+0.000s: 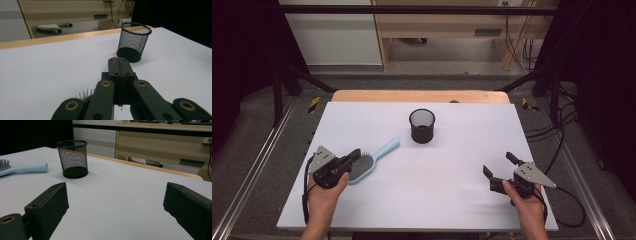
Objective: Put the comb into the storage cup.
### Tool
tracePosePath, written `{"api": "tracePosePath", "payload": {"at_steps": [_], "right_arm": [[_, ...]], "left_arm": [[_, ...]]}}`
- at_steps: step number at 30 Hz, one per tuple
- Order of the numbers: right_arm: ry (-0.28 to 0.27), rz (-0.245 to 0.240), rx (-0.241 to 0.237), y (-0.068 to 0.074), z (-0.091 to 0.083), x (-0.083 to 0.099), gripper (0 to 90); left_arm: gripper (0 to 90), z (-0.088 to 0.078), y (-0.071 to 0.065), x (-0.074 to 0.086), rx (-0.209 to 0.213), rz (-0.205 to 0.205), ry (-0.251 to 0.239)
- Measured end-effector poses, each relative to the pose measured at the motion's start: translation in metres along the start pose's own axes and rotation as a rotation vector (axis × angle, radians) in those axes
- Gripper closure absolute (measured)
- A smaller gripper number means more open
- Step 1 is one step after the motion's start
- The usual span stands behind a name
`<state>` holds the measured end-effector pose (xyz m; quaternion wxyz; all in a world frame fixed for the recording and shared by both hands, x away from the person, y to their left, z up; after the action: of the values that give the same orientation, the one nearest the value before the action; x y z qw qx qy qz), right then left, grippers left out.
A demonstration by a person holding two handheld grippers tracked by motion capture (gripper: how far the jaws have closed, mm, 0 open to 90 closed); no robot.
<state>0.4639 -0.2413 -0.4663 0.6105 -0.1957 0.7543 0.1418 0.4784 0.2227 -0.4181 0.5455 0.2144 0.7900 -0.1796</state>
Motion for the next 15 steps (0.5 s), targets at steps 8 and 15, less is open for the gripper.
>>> {"api": "tracePosePath", "payload": {"at_steps": [8,15], "right_arm": [[0.014,-0.001,-0.021,0.006,0.002,0.003,6.0],[0.002,0.014,-0.030,0.007,0.002,0.000,6.0]], "left_arm": [[90.0,0.031,-0.011,-0.021,0.012,0.009,0.042],[90.0,0.057,-0.016,-0.030,-0.031,0.027,0.054]]}}
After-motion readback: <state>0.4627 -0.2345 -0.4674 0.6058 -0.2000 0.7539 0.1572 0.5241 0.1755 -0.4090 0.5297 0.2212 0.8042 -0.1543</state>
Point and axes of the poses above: each handheld gripper's, and its own axes: z roughly forward along the jaws, x roughly out of its underside, y roughly to its left, the point moved 5 cm from there along z, roughly forward along the jaws, and after that the axes turned 2 degrees about y, right-handed, at the moved point
